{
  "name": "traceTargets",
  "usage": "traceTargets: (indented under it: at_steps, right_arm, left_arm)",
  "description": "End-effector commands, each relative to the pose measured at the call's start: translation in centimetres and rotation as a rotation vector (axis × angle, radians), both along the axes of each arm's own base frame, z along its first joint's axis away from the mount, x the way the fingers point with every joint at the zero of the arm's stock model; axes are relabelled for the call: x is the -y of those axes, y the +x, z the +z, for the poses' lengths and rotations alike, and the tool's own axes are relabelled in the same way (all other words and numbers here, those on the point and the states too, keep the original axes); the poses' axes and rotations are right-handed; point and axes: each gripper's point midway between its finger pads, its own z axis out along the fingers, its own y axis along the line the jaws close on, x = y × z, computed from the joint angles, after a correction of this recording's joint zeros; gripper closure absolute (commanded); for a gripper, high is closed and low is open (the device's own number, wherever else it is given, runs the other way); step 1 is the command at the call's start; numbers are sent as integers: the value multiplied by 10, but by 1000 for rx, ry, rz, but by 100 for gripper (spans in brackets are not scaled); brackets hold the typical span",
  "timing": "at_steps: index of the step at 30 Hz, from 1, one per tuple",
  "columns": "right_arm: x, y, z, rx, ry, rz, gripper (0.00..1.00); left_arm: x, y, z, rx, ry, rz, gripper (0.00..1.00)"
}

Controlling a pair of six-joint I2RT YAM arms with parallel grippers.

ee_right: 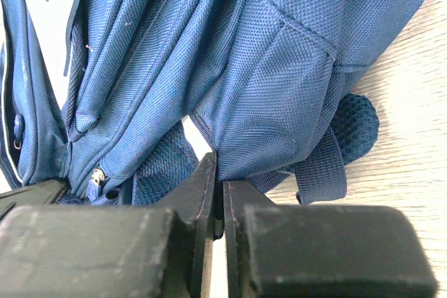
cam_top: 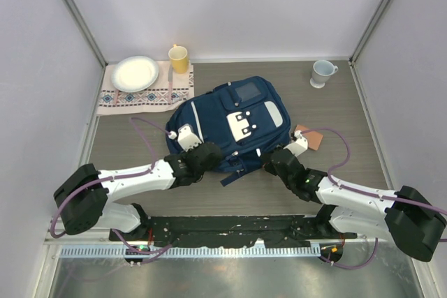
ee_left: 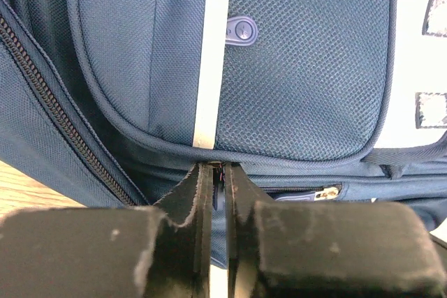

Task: Pack the student bag
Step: Unzip the student bag at the center of the board.

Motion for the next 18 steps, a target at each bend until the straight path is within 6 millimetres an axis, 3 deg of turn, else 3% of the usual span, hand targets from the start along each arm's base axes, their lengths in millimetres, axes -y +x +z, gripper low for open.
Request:
traceTargets:
  at_steps: [1,7,10,14,18]
  right_arm:
    - [2,-9,-7,-21,-47,34,92]
    - [5,-9,-8,-22,-53,25,92]
    - [5,-8,-4,-12,-61,35,83]
    - [4,-10,8,-14,-113,77,51]
    - [-8,-15,46,30,-87,180,34]
  left_arm:
    - [-7,18,15,97,0,61,95]
    - [-8,14,10,89,16,36,100]
    - [-4,15,15,110,47,-28,100]
    - [1,16,27,160,115,-138,100]
    - [4,14,41,203,150,-223,100]
